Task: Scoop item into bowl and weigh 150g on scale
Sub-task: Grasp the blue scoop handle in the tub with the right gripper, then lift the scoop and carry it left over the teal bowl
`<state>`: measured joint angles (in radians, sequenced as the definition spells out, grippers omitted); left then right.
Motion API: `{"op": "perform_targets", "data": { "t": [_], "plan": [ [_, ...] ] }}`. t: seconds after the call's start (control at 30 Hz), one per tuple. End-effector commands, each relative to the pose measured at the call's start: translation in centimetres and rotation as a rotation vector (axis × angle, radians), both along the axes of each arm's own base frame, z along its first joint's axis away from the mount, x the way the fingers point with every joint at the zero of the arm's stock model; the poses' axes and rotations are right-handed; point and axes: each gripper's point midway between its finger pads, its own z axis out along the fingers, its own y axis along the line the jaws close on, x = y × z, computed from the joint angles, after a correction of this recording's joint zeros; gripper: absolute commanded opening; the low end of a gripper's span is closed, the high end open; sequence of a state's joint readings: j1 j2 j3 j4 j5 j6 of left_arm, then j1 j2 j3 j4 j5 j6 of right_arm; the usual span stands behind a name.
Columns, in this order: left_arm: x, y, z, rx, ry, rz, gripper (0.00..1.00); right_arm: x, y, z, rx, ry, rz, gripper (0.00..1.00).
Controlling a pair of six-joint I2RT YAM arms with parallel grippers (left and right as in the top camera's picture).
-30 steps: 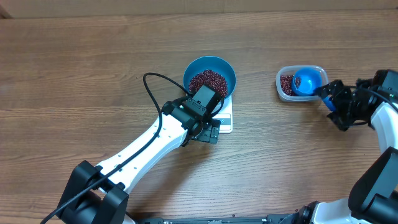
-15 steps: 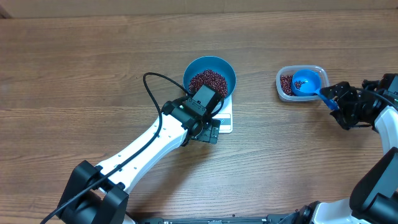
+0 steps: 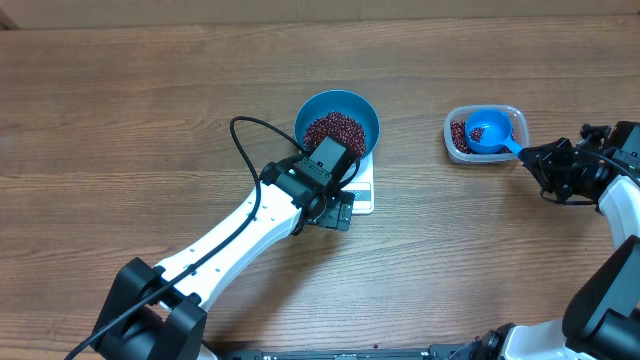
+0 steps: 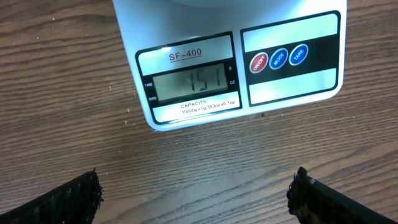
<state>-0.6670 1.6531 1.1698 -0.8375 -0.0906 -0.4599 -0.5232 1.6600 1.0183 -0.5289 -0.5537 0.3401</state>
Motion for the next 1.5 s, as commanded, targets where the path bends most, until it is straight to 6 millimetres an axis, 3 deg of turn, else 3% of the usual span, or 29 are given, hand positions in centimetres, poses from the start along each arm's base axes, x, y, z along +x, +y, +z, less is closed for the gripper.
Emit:
{"op": "perform_targets", "data": {
  "t": [0.0, 0.07, 0.17, 0.3, 0.4, 0.53, 0.83, 1.0, 1.47],
  "plan": [
    [0.2, 0.2, 0.3, 0.009, -0.018, -0.017, 0.99, 0.2, -0.4, 0.1, -0.025, -0.014, -0.001, 0.21],
    [0.2, 0.2, 0.3, 0.009, -0.018, -0.017, 0.99, 0.2, -0.4, 0.1, -0.025, -0.013, -0.001, 0.21],
    [0.2, 0.2, 0.3, 0.009, -0.018, -0.017, 0.99, 0.3, -0.2, 0.2, -0.016, -0.021, 0.005, 0.04],
    [0.2, 0.2, 0.3, 0.009, -0.018, -0.017, 1.0, 1.1, 0.7, 1.4, 0.033, -0.092, 0.046, 0.05],
    [0.2, 0.2, 0.3, 0.009, -0.018, -0.017, 0.99, 1.4, 1.2, 2.0, 0.068, -0.125, 0.067, 0.13],
    [0.2, 0.2, 0.3, 0.009, -0.018, -0.017, 1.0, 1.8, 2.0, 3.6, 0.095, -0.177, 0.115, 0.04],
    [0.2, 0.2, 0.3, 0.009, -0.018, -0.017, 0.99, 3.4, 1.9, 9.9, -0.034, -0.32, 0.204, 0.04],
    [0.2, 0.2, 0.3, 0.009, -0.018, -0.017, 1.0, 3.3, 3.1, 12.4, -0.179, -0.366, 0.335, 0.04],
    [0.2, 0.2, 0.3, 0.009, -0.018, -0.017, 1.0, 2.7, 4.0, 14.8, -0.816, -0.069, 0.468, 0.04]
  ]
}}
